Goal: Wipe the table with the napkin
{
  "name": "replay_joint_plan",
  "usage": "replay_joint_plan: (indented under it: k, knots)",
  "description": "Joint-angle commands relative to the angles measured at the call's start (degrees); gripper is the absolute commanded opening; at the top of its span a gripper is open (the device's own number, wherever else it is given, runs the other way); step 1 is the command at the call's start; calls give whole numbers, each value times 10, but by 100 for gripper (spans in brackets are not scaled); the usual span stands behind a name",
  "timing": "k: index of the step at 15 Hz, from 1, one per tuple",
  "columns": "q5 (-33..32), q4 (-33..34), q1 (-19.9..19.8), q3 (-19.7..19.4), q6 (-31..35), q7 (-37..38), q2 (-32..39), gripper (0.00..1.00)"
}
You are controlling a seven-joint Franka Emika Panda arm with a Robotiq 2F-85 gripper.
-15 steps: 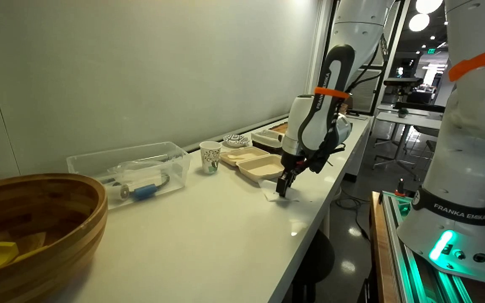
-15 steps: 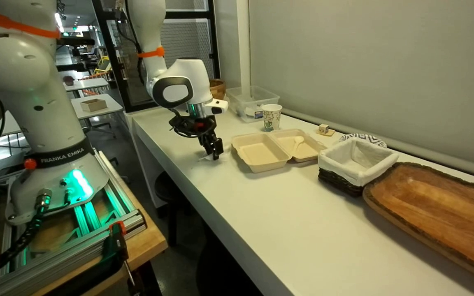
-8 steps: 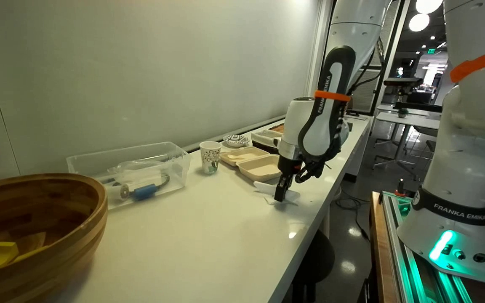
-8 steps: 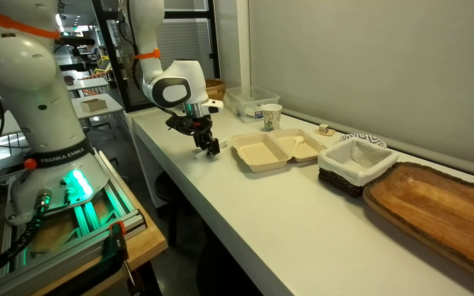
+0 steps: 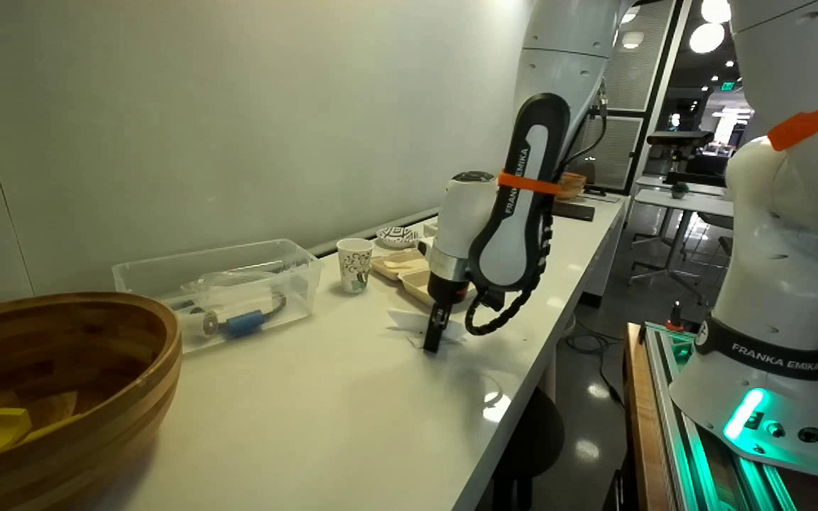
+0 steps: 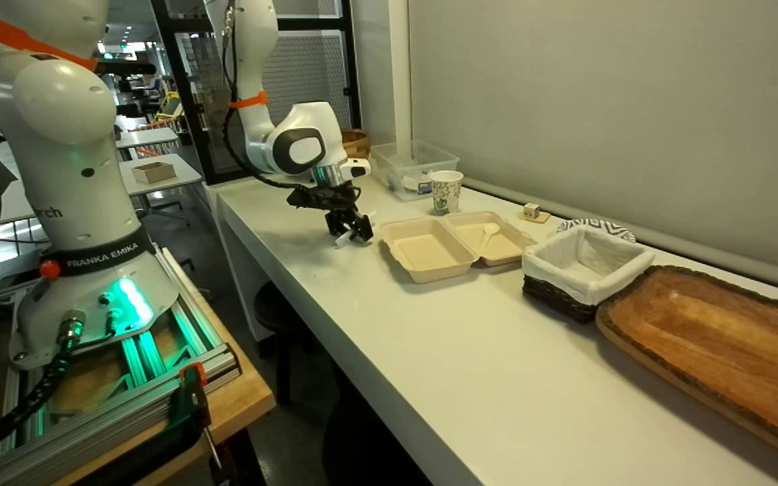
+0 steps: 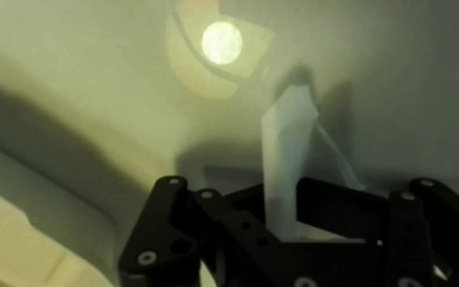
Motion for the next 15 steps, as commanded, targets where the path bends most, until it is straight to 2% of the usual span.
replay_joint_plan:
  k: [1,2,4,6,7,9,15]
  knots:
    - [-12,93,39,-25,-39,31,49,0]
    - [-12,110,29,-12,-50,35,49,0]
    - [-8,133,-12,41,-78,40,35,0]
    - [-8,150,-27,67,-93,47,33,0]
    - [-25,135,-17,47,-71,49,34,0]
    - [-23,148,-27,64,-78,52,34,0]
    - [-22,149,-32,66,-79,52,34,0]
